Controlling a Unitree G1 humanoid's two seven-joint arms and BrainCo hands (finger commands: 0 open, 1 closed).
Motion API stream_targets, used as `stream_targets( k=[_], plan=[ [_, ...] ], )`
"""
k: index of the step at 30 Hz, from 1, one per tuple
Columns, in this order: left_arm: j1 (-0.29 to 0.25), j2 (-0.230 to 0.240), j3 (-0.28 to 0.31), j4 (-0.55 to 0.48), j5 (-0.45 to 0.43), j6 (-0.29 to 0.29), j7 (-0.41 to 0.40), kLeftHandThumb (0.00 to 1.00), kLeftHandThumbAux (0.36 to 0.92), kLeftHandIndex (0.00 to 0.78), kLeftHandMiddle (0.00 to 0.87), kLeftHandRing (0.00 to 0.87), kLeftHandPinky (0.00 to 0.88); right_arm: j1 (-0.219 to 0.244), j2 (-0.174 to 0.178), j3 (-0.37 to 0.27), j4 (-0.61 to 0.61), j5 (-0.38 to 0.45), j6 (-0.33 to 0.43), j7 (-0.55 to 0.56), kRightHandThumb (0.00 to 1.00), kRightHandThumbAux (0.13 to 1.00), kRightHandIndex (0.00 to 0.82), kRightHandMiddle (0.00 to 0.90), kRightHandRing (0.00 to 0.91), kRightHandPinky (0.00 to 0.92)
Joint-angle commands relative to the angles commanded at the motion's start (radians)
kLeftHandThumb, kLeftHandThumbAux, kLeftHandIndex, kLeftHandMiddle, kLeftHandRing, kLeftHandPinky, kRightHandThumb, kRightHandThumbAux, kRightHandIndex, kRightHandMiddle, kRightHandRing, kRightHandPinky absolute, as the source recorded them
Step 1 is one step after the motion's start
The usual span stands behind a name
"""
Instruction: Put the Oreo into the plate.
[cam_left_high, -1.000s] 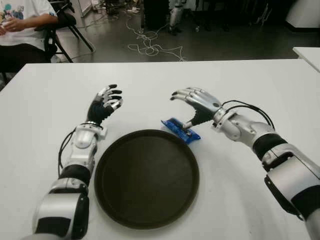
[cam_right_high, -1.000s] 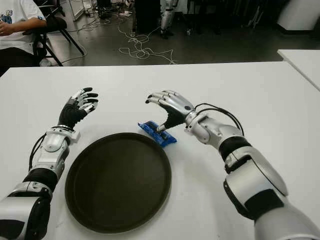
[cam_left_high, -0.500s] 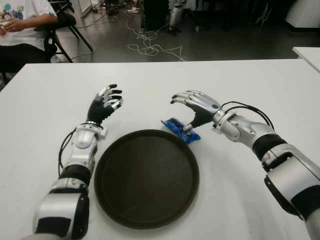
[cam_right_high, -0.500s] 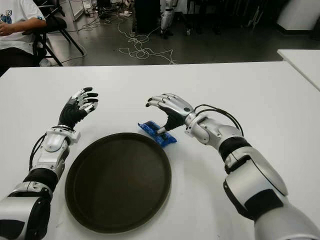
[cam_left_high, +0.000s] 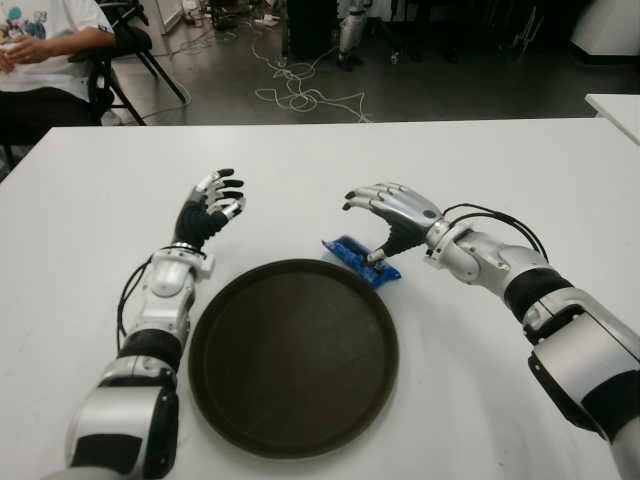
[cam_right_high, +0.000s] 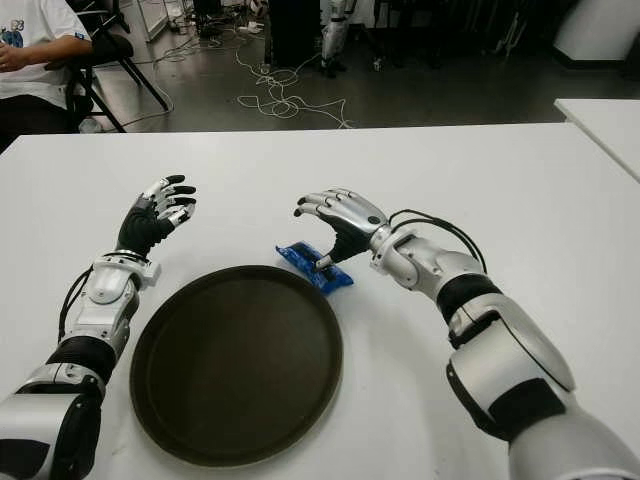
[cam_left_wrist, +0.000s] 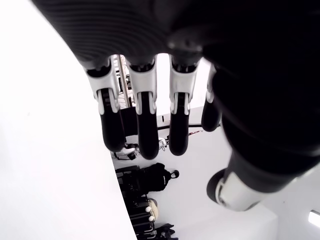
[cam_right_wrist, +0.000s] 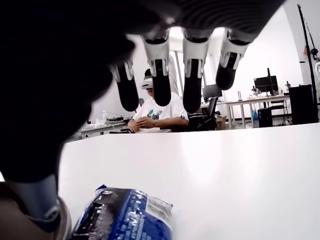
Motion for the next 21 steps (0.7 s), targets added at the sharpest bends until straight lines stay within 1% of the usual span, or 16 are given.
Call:
stream_targets(
  k=[10,21],
  plan=[
    [-0.001,-0.003,0.003,0.001,-0.01,0.001,-0.015,0.232,0.726,0.199,0.267,0.257,0.269,0.004,0.001,0.019,-0.006,-0.006,0.014,-0.014,0.0,0.712,0.223,0.161,0.166,0.133],
    [0.002,-0.006,0.002,-0.013,-0.009,0.012,-0.013,0.247,0.738,0.192,0.276,0.262,0.278,0.008,0.005,0.032,-0.011,-0.005,0.032,-0.006,0.0,0.743,0.212,0.147,0.153,0.134]
  ],
)
